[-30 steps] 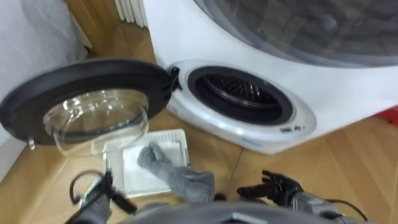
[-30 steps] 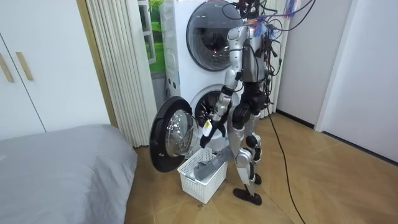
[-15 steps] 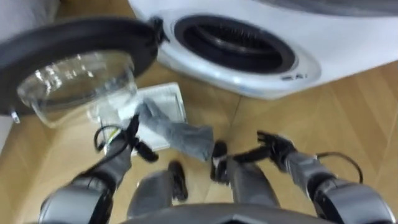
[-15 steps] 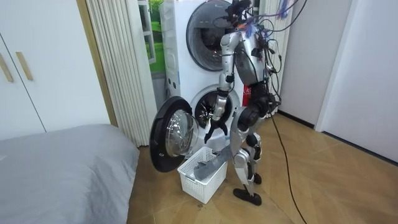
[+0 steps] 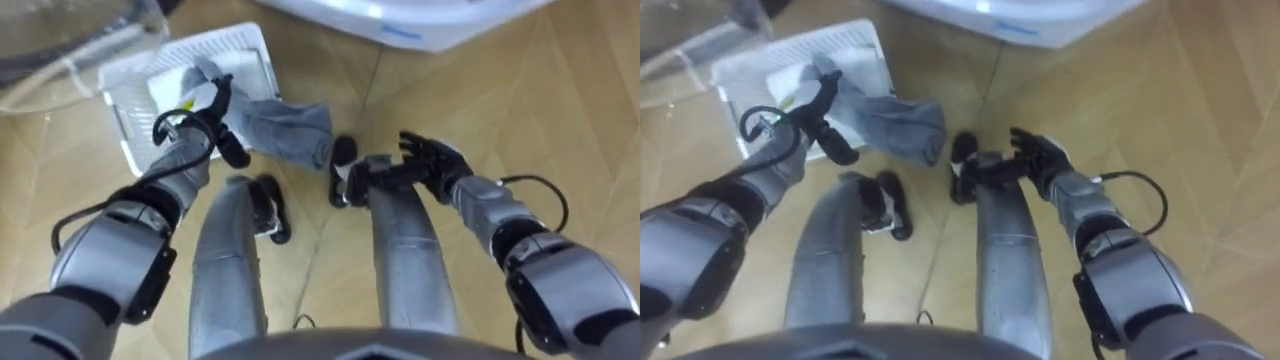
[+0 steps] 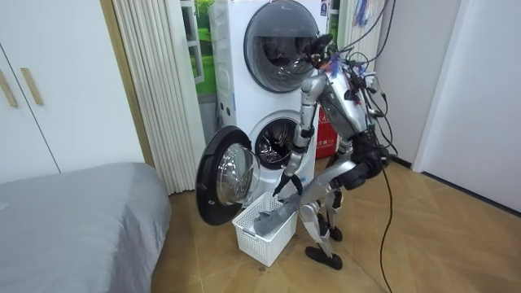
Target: Put towel into washing machine
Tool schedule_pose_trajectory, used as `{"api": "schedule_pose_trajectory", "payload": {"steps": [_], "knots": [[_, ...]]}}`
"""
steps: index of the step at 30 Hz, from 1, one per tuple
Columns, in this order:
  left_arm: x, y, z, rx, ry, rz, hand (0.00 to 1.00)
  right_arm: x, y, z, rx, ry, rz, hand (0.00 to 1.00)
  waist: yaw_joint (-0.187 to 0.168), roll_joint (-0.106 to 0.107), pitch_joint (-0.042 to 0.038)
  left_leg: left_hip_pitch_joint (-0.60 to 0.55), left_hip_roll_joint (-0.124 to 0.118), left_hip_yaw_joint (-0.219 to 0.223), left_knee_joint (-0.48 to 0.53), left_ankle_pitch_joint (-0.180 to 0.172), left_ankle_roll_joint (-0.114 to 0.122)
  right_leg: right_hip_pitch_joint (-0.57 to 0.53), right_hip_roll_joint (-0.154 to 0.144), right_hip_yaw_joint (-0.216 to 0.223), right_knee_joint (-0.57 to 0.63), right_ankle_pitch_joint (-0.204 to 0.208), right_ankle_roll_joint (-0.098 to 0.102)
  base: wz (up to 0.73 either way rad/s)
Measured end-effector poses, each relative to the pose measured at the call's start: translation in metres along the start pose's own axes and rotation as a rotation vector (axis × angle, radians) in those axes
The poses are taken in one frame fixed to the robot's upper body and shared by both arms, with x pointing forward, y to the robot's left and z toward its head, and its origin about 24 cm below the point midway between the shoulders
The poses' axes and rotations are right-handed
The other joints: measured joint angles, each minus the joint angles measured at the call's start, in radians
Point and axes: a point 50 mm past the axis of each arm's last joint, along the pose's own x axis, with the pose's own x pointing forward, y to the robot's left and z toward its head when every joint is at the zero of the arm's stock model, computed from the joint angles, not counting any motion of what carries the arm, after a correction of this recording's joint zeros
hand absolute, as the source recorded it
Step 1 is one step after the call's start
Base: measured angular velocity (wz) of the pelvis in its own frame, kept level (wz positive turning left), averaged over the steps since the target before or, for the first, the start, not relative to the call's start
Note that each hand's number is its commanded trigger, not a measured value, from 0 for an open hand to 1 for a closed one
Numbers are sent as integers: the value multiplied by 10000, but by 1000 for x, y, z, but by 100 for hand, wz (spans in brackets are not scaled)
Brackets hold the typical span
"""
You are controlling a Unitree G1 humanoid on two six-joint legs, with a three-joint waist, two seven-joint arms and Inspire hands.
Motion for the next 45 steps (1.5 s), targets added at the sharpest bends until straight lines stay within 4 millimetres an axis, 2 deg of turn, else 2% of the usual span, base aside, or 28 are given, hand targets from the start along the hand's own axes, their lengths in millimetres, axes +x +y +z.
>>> {"api": "schedule_pose_trajectory", "payload": {"steps": [3, 8, 10, 13, 19, 21, 22, 26, 36, 38, 45], "knots": [[0, 1, 2, 329, -170, 188, 0, 0, 2, 7, 372, -501, 76, 0, -62, -24, -10, -598, 172, -86, 724, -235, -18, -562, 25, -67, 610, -221, -26, -3], [1, 7, 3, 842, -507, 623, 0, 3, 11, 23, 104, -1255, 598, 0, -419, -199, -12, -1486, 363, -414, 1838, -617, -148, -1312, 53, -309, 1535, -496, -271, -3], [1, 7, 4, 1059, -657, 683, 0, 3, 14, 27, -33, -1418, 745, 0, -542, -258, -14, -1659, 382, -502, 2064, -722, -152, -1457, 49, -388, 1725, -566, -355, -2], [0, 6, 5, 1415, -813, 587, 0, 3, 18, 29, -271, -1592, 974, 0, -590, -354, -13, -1841, 583, -567, 2290, -846, -189, -1584, 112, -497, 1859, -613, -437, -8], [-2, -1, 7, 2117, -1231, 204, 0, 3, 23, 31, -315, -1816, 1207, 0, -725, -374, -11, -1978, 620, -667, 2588, -1094, -211, -1705, 169, -540, 2080, -743, -407, -7], [-2, -2, 6, 2165, -1219, 76, 81, 3, 26, 33, -371, -1907, 1313, 0, -861, -397, -19, -2003, 648, -659, 2604, -1109, -183, -1726, 167, -537, 2087, -753, -389, -3], [-2, -4, 7, 2249, -1259, -82, 100, 3, 28, 33, -396, -1901, 1366, 0, -893, -420, -34, -2002, 671, -655, 2625, -1133, -173, -1725, 186, -536, 2086, -760, -375, -6], [-4, -10, 9, 2449, -1437, -358, 100, 3, 28, 32, -392, -1908, 1395, 0, -924, -437, -40, -2008, 676, -654, 2663, -1192, -138, -1726, 204, -521, 2107, -789, -324, -2], [-3, -1, 4, 2837, -1507, -192, 100, 3, 34, 32, -622, -2004, 1658, 0, -1135, -556, -110, -2000, 671, -655, 2826, -1248, -57, -1729, 194, -498, 2238, -827, -286, 0], [-4, -3, 2, 2828, -1463, -259, 100, 3, 35, 30, -662, -1946, 1664, 0, -1118, -625, -141, -1932, 679, -639, 2866, -1275, -47, -1690, 211, -469, 2285, -836, -272, 0], [-11, -19, -8, 2983, -1303, -971, 100, 1, 39, 16, -308, -1582, 1778, 0, -1053, -657, -153, -1425, 670, -608, 2778, -1390, -98, -1211, 227, -432, 2226, -908, -246, -1]]}}
